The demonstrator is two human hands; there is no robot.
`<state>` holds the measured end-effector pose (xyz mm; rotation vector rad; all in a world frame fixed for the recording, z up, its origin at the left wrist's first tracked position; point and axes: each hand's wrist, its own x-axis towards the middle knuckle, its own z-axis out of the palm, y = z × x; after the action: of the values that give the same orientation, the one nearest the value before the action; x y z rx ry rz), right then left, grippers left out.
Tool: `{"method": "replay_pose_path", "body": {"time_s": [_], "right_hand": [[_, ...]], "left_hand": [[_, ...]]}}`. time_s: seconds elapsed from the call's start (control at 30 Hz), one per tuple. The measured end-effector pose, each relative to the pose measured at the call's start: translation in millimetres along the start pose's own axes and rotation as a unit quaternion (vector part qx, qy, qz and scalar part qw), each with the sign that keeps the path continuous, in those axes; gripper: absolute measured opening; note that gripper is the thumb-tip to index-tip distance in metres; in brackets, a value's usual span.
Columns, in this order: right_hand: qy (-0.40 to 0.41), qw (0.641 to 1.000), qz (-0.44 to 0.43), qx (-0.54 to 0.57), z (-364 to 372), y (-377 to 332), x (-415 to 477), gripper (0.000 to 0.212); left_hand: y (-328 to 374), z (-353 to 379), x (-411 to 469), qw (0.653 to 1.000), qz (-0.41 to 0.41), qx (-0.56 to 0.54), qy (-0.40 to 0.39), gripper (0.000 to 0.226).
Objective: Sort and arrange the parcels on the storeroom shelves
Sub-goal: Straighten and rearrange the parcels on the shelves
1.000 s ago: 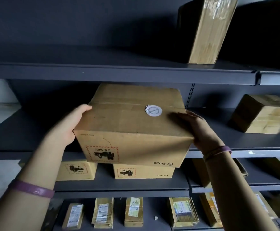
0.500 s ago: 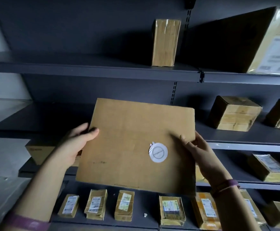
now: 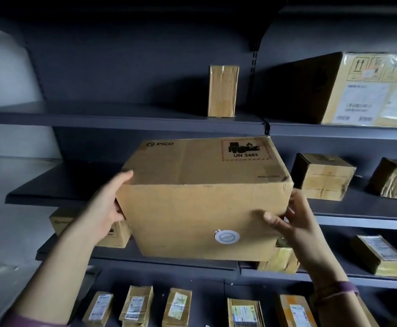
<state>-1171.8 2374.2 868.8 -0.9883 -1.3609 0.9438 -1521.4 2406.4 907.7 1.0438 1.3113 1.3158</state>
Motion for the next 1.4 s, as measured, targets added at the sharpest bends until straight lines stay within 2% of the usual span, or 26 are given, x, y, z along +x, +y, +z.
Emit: {"method": "replay_pose_path", "body": {"time_s": [0.03, 0.07, 0.17, 0.23, 0.3, 0.4, 0.43, 0.53, 0.6, 0.7, 0.87, 1.07, 1.23, 1.4], "right_hand": [[-0.005, 1.000, 0.008, 0.007, -1, -2, -2, 0.051], [-0.007, 0.999, 0.028, 0.018, -2, -5, -3, 0.059], [-0.010, 0.995, 0.088, 0.049, -5, -10, -3, 0.103], [-0.013, 0.994, 0.105, 0.036, -5, -10, -2, 0.113], [0.009, 0.993, 0.114, 0.019, -4, -4, -2, 0.108], [0.061, 0.994, 0.087, 0.034, 2, 9, -2, 0.064], [0.061, 0.994, 0.073, 0.045, 2, 13, -1, 0.062], [-0.003, 0.996, 0.059, 0.068, -3, 23, 1, 0.062], [-0.030, 0.995, 0.061, 0.068, -8, 31, -1, 0.060], [-0.040, 0.996, 0.058, 0.060, -9, 46, -3, 0.062], [-0.018, 0.998, 0.043, 0.052, -4, 60, -5, 0.065], [0.008, 0.996, 0.015, 0.085, 8, 51, -12, 0.077], [0.072, 0.993, -0.090, -0.039, 32, 36, -17, 0.086], [0.051, 0.957, -0.189, -0.215, 65, 23, -26, 0.094]], "left_hand": [[-3, 0, -3, 1.000, 0.010, -0.020, -0.011, 0.056], [-5, 0, -5, 0.999, 0.018, -0.040, -0.022, 0.056], [-11, -3, -9, 0.995, 0.031, -0.074, -0.055, 0.053], [-16, -9, -7, 0.994, 0.033, -0.084, -0.062, 0.070], [-20, -14, -8, 0.994, 0.051, -0.056, -0.073, 0.083], [-28, -18, -11, 0.992, 0.072, -0.023, -0.105, 0.069], [-31, -19, -10, 0.991, 0.077, -0.029, -0.108, 0.068], [-41, -23, -6, 0.987, 0.087, -0.026, -0.132, 0.088], [-47, -25, -5, 0.986, 0.090, -0.023, -0.136, 0.089], [-59, -27, -2, 0.991, 0.090, -0.041, -0.093, 0.084], [-82, -21, 2, 0.994, 0.079, -0.076, -0.017, 0.075], [-88, -27, 8, 0.995, 0.063, -0.073, -0.010, 0.078], [-89, -25, 28, 0.998, 0.031, -0.058, -0.013, 0.082], [-79, -16, 51, 1.000, -0.016, -0.019, -0.009, 0.089]]}}
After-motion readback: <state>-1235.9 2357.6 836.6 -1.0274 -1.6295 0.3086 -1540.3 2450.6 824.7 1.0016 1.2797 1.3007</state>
